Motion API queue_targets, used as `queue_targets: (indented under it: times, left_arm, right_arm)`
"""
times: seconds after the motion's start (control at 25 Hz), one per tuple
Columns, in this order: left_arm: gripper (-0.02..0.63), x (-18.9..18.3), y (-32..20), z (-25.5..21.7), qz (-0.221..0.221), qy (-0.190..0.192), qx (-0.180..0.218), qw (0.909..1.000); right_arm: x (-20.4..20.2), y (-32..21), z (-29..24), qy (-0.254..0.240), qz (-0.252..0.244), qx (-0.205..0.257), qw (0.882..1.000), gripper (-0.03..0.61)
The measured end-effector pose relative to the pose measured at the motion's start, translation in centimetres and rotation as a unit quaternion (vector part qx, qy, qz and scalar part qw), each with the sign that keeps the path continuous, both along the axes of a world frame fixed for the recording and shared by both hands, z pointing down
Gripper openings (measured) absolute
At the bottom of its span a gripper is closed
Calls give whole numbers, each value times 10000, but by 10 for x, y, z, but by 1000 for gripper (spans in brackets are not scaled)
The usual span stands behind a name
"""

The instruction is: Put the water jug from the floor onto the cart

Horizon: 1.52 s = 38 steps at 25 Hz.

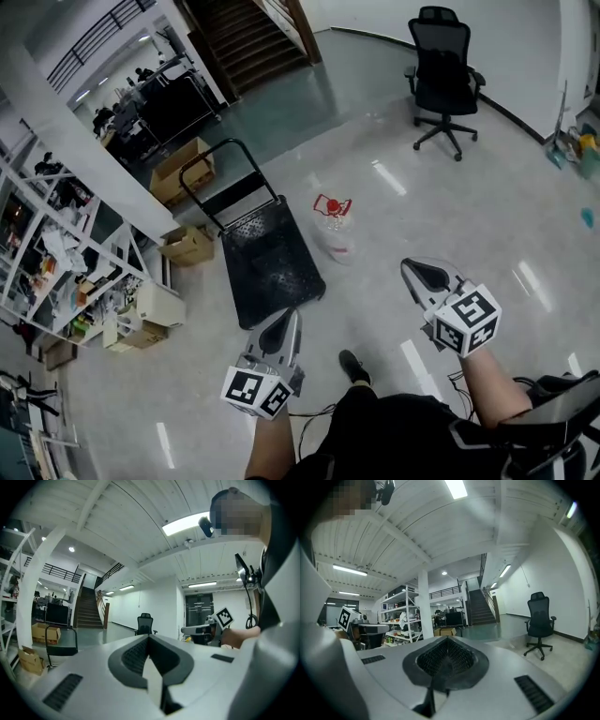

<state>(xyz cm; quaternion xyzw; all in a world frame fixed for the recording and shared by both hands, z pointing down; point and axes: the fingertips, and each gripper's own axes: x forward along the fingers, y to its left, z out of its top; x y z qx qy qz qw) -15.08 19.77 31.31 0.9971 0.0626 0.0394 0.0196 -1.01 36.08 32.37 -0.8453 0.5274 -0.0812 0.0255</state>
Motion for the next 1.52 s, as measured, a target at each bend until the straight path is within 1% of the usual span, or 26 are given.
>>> queue_targets:
  times: [0.16, 0.28, 0.36, 0.52, 0.6, 0.72, 1.0, 1.16, 1.28, 1.36, 1.44, 1.52]
  left_arm:
    - [-3, 39, -58, 0, 172, 198, 130, 9996]
    - [-3, 67, -105, -12, 105, 365, -2, 9993]
    - [-3, 81, -133, -17, 158, 401, -48, 9991]
    - [-3, 109, -185, -15, 159, 409, -106, 9990]
    - [-4, 122, -208, -12, 144, 373, -150, 9991]
    - [-3, 137, -230, -12, 119, 344, -247, 9990]
    - [-3, 186, -262, -5, 92, 184, -282, 9994]
    - [-3, 229, -282, 0, 41, 118, -196, 9997]
    - [-3, 268, -308, 6, -215, 21, -206, 9996]
    - [-3, 296, -325, 6, -353, -33, -280, 9990]
    - [-3, 325, -340, 5, -436, -84, -290, 9986]
    - [-3, 355, -349, 3, -480, -139, -213, 9985]
  right_arm:
    - [37, -49, -10, 148, 165, 123, 9997, 2]
    - [71, -92, -15, 208, 260, -65, 9994, 2]
    - [89, -121, -19, 184, 295, -132, 9993, 2]
    - [118, -178, -29, 302, 232, -106, 9992, 2]
    - [131, -202, -28, 260, 232, -91, 9994, 2]
    - [146, -232, -23, 174, 168, -154, 9996, 2]
    - [194, -283, -10, 63, -53, -209, 9997, 2]
    - [245, -310, 3, -25, -149, -112, 9998, 2]
    - [290, -337, 11, -59, -339, -94, 9994, 2]
    - [324, -355, 10, -92, -427, -80, 9990, 2]
    - [357, -371, 7, -57, -505, -67, 9987, 2]
    - [387, -384, 5, -48, -586, -40, 9983, 2]
